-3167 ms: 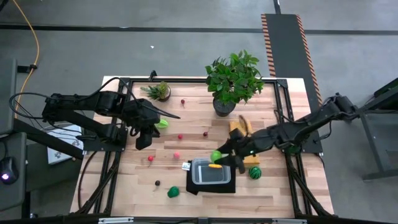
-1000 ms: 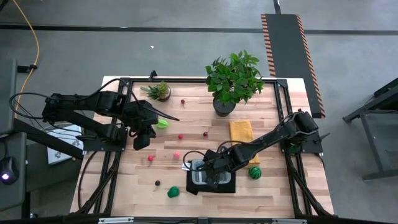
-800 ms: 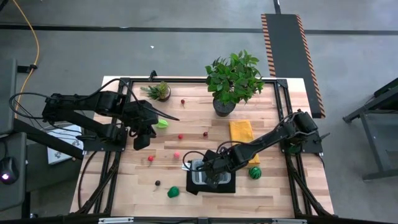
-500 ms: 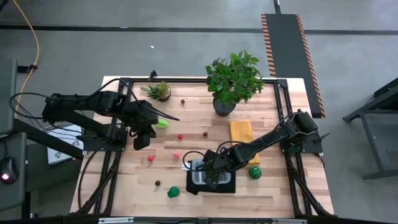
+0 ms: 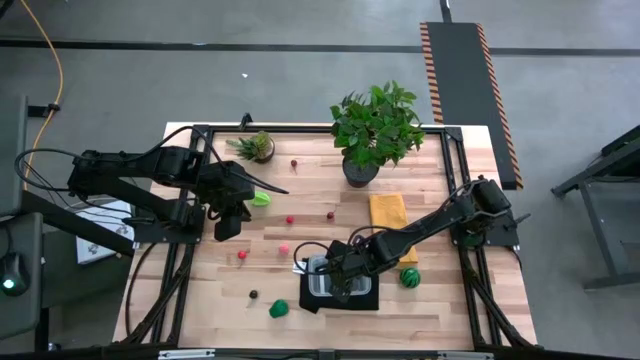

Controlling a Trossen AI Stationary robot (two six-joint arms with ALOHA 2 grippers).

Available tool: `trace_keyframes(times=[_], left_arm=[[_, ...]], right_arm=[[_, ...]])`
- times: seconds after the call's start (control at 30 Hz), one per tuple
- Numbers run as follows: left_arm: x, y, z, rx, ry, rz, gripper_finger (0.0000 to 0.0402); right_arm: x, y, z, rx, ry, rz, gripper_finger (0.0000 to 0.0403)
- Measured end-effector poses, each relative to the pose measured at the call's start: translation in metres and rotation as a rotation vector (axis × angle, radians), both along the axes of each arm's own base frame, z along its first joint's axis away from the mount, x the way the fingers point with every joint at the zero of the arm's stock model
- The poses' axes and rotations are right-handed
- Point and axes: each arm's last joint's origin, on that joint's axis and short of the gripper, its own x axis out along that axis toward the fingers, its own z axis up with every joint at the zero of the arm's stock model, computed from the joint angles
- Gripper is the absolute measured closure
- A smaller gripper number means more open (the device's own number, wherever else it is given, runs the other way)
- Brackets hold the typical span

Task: Pick and placing Produce into tupperware
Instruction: Put the cabbage into the transparent bin, then put the watermelon into the transparent bin

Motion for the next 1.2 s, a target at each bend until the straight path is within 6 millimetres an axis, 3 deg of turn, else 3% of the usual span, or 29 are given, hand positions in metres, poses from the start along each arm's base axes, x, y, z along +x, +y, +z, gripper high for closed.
trace_keyframes(times=[0.5, 0.8, 1.0, 1.2], left_arm=[[0.0, 0.0, 0.0, 0.005, -0.001, -0.009, 0.036], [0.0, 0.0, 0.0, 0.005, -0.001, -0.009, 0.036], [0.0, 0.0, 0.0, 0.007, -0.001, -0.013, 0.036], [0.0, 0.0, 0.0, 0.007, -0.002, -0.014, 0.036]], right_arm=[[0.003, -0.007, 0.0, 0.051, 0.022, 0.019, 0.0119], [0.003, -0.008, 0.002, 0.044, 0.015, 0.02, 0.0126], [-0.004, -0.01, 0.025, 0.065, -0.05, 0.049, 0.0134], [-0.02, -0.02, 0.067, 0.05, -0.178, 0.078, 0.0137]])
